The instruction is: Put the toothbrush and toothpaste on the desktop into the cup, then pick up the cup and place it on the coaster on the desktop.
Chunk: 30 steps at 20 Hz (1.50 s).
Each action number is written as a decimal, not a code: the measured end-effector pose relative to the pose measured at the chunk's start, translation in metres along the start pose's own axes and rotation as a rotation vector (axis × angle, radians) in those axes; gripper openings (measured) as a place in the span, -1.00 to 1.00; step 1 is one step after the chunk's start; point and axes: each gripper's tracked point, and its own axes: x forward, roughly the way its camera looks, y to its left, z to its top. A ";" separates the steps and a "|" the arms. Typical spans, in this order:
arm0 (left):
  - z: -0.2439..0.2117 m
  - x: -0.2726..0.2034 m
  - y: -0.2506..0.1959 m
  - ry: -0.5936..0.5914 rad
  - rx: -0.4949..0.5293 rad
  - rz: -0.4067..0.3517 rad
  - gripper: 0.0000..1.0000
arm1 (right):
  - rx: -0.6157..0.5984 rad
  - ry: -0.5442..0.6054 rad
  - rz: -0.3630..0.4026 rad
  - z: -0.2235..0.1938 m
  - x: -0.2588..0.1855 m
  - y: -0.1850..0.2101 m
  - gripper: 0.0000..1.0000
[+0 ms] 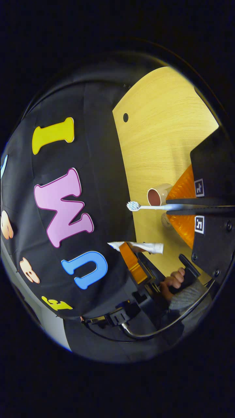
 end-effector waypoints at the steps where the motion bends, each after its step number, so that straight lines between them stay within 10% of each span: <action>1: -0.005 0.013 -0.003 -0.010 -0.005 -0.012 -0.84 | -0.005 0.003 -0.005 0.001 0.000 -0.007 -0.88; 16: -0.102 0.095 0.019 -0.096 0.098 0.022 -0.84 | -0.012 0.017 -0.009 -0.001 0.028 -0.060 -0.88; 29: -0.132 0.061 0.019 -0.038 0.097 0.004 -0.46 | -0.011 -0.003 0.025 0.009 0.060 -0.051 -0.88; 30: -0.129 0.058 0.019 -0.036 0.093 0.002 -0.21 | -0.006 -0.014 0.030 0.016 0.062 -0.047 -0.88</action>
